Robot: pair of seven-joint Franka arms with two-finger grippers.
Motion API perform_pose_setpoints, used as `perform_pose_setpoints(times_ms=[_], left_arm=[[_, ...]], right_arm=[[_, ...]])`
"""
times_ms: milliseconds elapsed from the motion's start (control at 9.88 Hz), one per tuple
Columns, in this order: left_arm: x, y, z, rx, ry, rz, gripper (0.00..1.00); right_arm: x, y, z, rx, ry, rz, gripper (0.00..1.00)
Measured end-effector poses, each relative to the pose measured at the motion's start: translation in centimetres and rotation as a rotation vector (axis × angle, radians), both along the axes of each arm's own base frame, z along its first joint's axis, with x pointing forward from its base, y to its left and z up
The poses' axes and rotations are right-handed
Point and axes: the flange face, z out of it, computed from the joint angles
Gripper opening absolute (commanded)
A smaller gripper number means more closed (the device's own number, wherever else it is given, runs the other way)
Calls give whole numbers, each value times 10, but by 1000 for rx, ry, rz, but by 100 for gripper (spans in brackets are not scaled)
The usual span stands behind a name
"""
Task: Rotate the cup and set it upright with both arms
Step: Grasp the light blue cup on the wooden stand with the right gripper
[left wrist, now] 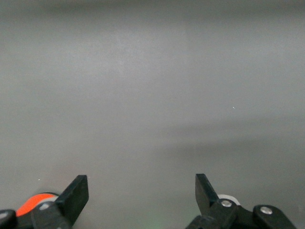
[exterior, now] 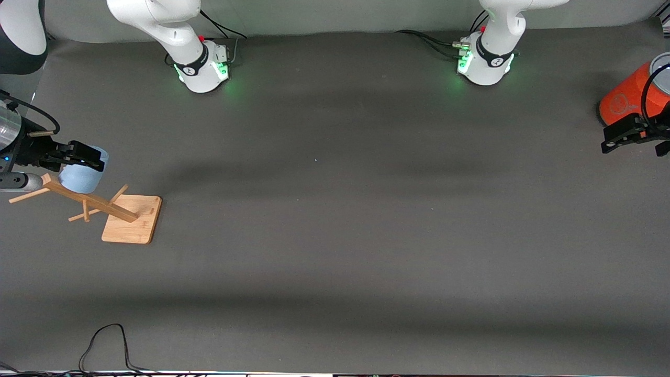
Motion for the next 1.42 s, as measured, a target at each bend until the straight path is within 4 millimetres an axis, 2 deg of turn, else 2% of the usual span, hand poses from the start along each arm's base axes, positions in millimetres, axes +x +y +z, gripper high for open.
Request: perform_pose_setpoints(times_ms=[608, 911, 1215, 1418], left_arm=[[0, 0, -2, -4, 4, 0, 100], [0, 0, -2, -5, 4, 0, 100], [0, -3, -1, -6, 1, -4, 100], [0, -3, -1, -6, 1, -4, 100]], right_arm=[[0, -6, -1, -1, 3, -17, 100], [-6, -45, -3, -7, 28, -135, 100], [-14, -89, -6, -18, 42, -413, 100], [-17, -98, -11, -29, 49, -599, 100]])
